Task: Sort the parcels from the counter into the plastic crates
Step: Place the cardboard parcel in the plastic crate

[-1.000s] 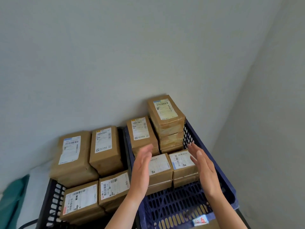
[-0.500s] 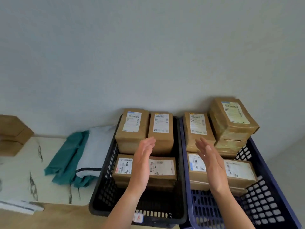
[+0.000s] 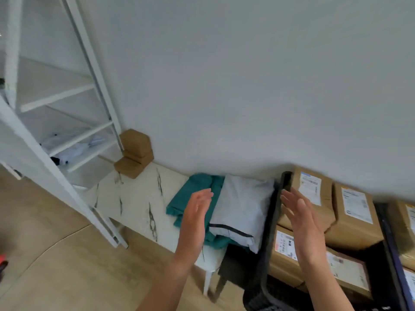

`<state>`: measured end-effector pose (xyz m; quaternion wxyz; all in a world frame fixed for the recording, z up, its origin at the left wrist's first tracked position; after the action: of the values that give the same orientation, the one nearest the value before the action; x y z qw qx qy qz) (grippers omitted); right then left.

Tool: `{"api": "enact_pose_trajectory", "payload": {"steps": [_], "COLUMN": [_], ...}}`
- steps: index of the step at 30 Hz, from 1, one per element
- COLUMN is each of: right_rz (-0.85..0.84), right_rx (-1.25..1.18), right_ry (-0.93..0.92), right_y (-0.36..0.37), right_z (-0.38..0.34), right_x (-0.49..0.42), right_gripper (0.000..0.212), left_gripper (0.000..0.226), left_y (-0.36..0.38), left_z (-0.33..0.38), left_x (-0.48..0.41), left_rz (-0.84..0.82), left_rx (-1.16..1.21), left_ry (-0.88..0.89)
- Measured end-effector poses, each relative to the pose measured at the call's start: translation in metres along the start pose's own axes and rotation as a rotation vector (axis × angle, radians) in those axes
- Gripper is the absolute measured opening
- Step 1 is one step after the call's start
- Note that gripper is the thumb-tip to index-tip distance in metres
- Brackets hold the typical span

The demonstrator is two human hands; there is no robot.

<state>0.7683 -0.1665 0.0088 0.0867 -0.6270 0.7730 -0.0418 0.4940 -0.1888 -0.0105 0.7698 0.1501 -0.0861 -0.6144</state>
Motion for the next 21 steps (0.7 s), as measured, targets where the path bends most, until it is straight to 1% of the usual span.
{"api": "enact_pose_trajectory", "payload": {"steps": [3, 8, 11, 16, 21], "right_rz": [-0.066, -0.194, -0.274, -0.344, -0.383], "right_rx": [-0.033, -0.041, -0.019, -0.037, -0.109], "right_ry": [-0.026, -0.056, -0.043, -0.043, -0.013], "right_y": [0.074, 0.18, 0.239, 0.32, 0.412], "right_z": [-0.018, -0.037, -0.041, -0.046, -0.038], "right_x": [0.002, 0.001, -0.005, -0.027, -0.073], "right_gripper": [0.04, 0.032, 0.033, 0.034, 0.035], "left_gripper": [0.025, 0.023, 0.03, 0.025, 0.026], "left_y": [-0.066, -0.154, -0.198, -0.251, -0.302], "left_z": [0.023, 0.056, 0.069, 0.081, 0.094], "left_x": [-0.009, -0.024, -0.033, -0.061, -0.121], "left_rz": [0.083, 0.23, 0.301, 0.373, 0.418], "left_rx": [-0.001, -0.019, -0.01, -0.033, -0.104], "left_ry": [0.001, 0.056, 0.072, 0.058, 0.051]}}
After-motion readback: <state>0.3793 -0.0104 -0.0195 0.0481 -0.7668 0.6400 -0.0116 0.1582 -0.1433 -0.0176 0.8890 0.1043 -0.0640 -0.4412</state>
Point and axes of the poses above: each hand's wrist, its own x-axis away from the middle knuckle, its own y-axis out of the palm, z = x × y, the point moved 8 cm from there along -x, towards the middle knuckle, and after that the axes turned 12 degrees about x, right-handed, at the moved point
